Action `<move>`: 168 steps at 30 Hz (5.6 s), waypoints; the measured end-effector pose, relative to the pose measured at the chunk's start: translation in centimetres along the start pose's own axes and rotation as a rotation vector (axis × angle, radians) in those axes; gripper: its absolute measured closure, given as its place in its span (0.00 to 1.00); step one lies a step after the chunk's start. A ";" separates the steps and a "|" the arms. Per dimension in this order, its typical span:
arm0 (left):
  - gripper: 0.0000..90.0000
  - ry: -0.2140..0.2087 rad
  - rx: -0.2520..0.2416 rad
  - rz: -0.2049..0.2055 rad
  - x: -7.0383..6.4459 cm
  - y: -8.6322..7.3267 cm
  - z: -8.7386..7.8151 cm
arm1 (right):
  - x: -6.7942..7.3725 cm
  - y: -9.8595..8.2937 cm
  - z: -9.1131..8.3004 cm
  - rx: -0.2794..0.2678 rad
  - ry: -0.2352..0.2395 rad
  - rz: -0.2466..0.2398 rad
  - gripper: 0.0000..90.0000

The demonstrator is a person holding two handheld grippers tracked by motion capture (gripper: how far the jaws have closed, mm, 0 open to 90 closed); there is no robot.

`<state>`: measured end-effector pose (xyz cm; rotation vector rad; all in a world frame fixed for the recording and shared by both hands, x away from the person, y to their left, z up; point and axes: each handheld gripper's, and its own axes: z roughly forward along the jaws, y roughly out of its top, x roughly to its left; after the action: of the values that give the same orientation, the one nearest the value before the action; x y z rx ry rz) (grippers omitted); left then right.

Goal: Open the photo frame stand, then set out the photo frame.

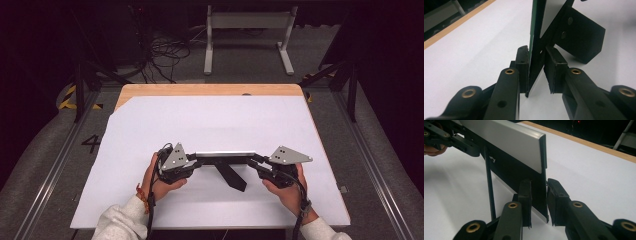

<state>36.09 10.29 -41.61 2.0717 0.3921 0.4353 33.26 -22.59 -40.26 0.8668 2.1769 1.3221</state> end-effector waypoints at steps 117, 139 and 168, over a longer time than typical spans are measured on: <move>0.87 -0.007 0.054 0.061 -3.9 1.1 0.0 | -0.9 2.2 4.3 -0.042 0.006 0.078 1.00; 0.86 -0.068 -0.013 0.037 -4.3 1.5 -0.7 | -0.5 2.3 5.2 -0.033 -0.002 0.041 1.00; 0.92 -0.144 -0.021 0.035 -4.2 1.2 -0.7 | 2.2 3.0 4.1 -0.045 -0.003 -0.051 1.00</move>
<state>32.16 8.35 -40.86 2.0775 0.2644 0.3071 35.29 -17.47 -39.51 0.7902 2.1439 1.3397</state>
